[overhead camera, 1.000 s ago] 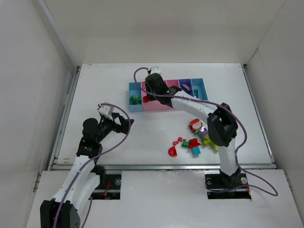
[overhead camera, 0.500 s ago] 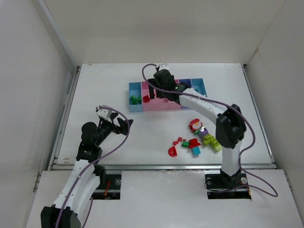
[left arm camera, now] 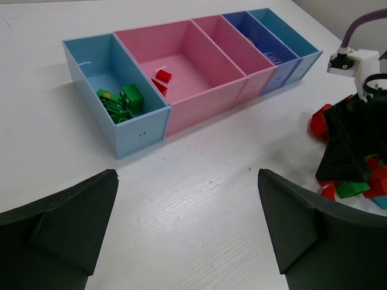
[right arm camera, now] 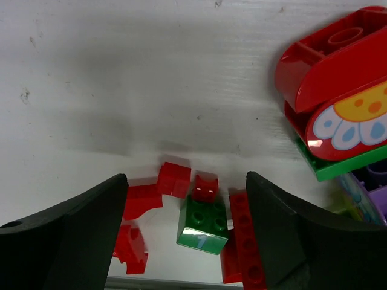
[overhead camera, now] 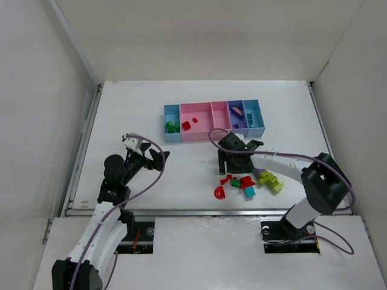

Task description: Sort the legos into containers by color

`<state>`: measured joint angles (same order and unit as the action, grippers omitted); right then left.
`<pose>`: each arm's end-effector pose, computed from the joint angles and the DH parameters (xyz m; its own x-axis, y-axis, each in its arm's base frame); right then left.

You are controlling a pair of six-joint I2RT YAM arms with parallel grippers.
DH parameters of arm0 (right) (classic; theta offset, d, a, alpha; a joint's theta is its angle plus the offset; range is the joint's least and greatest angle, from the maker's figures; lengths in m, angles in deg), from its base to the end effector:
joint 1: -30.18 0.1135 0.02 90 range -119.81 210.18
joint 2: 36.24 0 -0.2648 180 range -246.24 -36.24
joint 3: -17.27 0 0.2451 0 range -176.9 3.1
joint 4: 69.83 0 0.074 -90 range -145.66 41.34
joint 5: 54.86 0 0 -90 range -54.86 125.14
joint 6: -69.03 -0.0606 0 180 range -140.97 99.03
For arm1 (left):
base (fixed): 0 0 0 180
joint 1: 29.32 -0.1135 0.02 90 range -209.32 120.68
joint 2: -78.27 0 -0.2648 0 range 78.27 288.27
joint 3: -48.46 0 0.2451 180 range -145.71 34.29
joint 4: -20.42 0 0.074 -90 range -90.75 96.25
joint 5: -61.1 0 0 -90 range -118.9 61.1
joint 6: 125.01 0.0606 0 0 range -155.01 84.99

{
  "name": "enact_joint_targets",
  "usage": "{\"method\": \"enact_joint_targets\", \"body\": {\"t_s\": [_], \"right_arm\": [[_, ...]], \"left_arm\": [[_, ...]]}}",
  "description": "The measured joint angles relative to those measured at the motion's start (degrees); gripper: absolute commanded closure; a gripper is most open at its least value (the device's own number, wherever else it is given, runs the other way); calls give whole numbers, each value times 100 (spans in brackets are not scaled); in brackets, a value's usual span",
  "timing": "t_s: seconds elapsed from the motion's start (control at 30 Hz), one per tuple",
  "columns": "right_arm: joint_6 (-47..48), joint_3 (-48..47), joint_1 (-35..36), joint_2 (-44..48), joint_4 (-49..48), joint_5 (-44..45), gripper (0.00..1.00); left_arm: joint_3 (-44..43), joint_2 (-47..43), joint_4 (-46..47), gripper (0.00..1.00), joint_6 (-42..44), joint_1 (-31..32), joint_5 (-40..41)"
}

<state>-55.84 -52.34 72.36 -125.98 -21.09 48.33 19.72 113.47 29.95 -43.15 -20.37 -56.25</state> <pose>0.2293 0.1891 0.1699 -0.9060 -0.0698 -0.4174 -0.0912 0.9953 0.0315 0.1683 -0.0547 0.2454 -0.0314 -0.1224 -0.9920 0.5929 0.7967 -0.1170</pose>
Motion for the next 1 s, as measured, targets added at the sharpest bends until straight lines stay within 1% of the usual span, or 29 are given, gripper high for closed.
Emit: {"method": "enact_joint_targets", "body": {"t_s": [0.07,0.17,0.23,0.27,0.3,0.43,0.53,0.67,0.7,0.73,0.8,0.83,0.9,0.93,1.0], "right_arm": [[-114,70,33,2,35,-22,20],[-234,70,114,-22,17,-24,22],[-299,70,192,-103,9,-33,28],[-339,85,223,-153,-15,-37,35],[-369,116,251,-188,-42,-39,38],[-490,262,328,-234,-63,-68,41],[-542,271,365,-234,-66,-57,46],[-573,278,367,-234,-76,-15,46],[-575,278,367,-238,-81,-9,50],[-570,267,367,-254,-81,-4,56],[-566,221,367,-306,-74,24,64],[-568,184,367,-337,-76,31,70],[-570,127,367,-387,-101,52,76],[-566,103,367,-407,-114,79,83],[-553,79,367,-428,-118,105,89]], "left_arm": [[0,-2,9,0,-7,0,0],[0,-9,9,0,-11,0,0],[9,-28,22,0,-13,0,0],[13,-44,20,0,-13,0,0],[22,-59,31,0,-15,0,0],[44,-101,46,0,-24,0,-2],[57,-101,48,0,-31,0,-2],[63,-101,48,0,-31,0,0],[63,-101,46,0,-31,0,0],[63,-101,46,0,-33,0,0],[63,-101,48,0,-33,0,-2],[63,-101,48,0,-33,0,0],[66,-101,48,0,-33,0,2],[66,-101,48,0,-33,0,2],[66,-101,48,0,-33,0,2]]}}
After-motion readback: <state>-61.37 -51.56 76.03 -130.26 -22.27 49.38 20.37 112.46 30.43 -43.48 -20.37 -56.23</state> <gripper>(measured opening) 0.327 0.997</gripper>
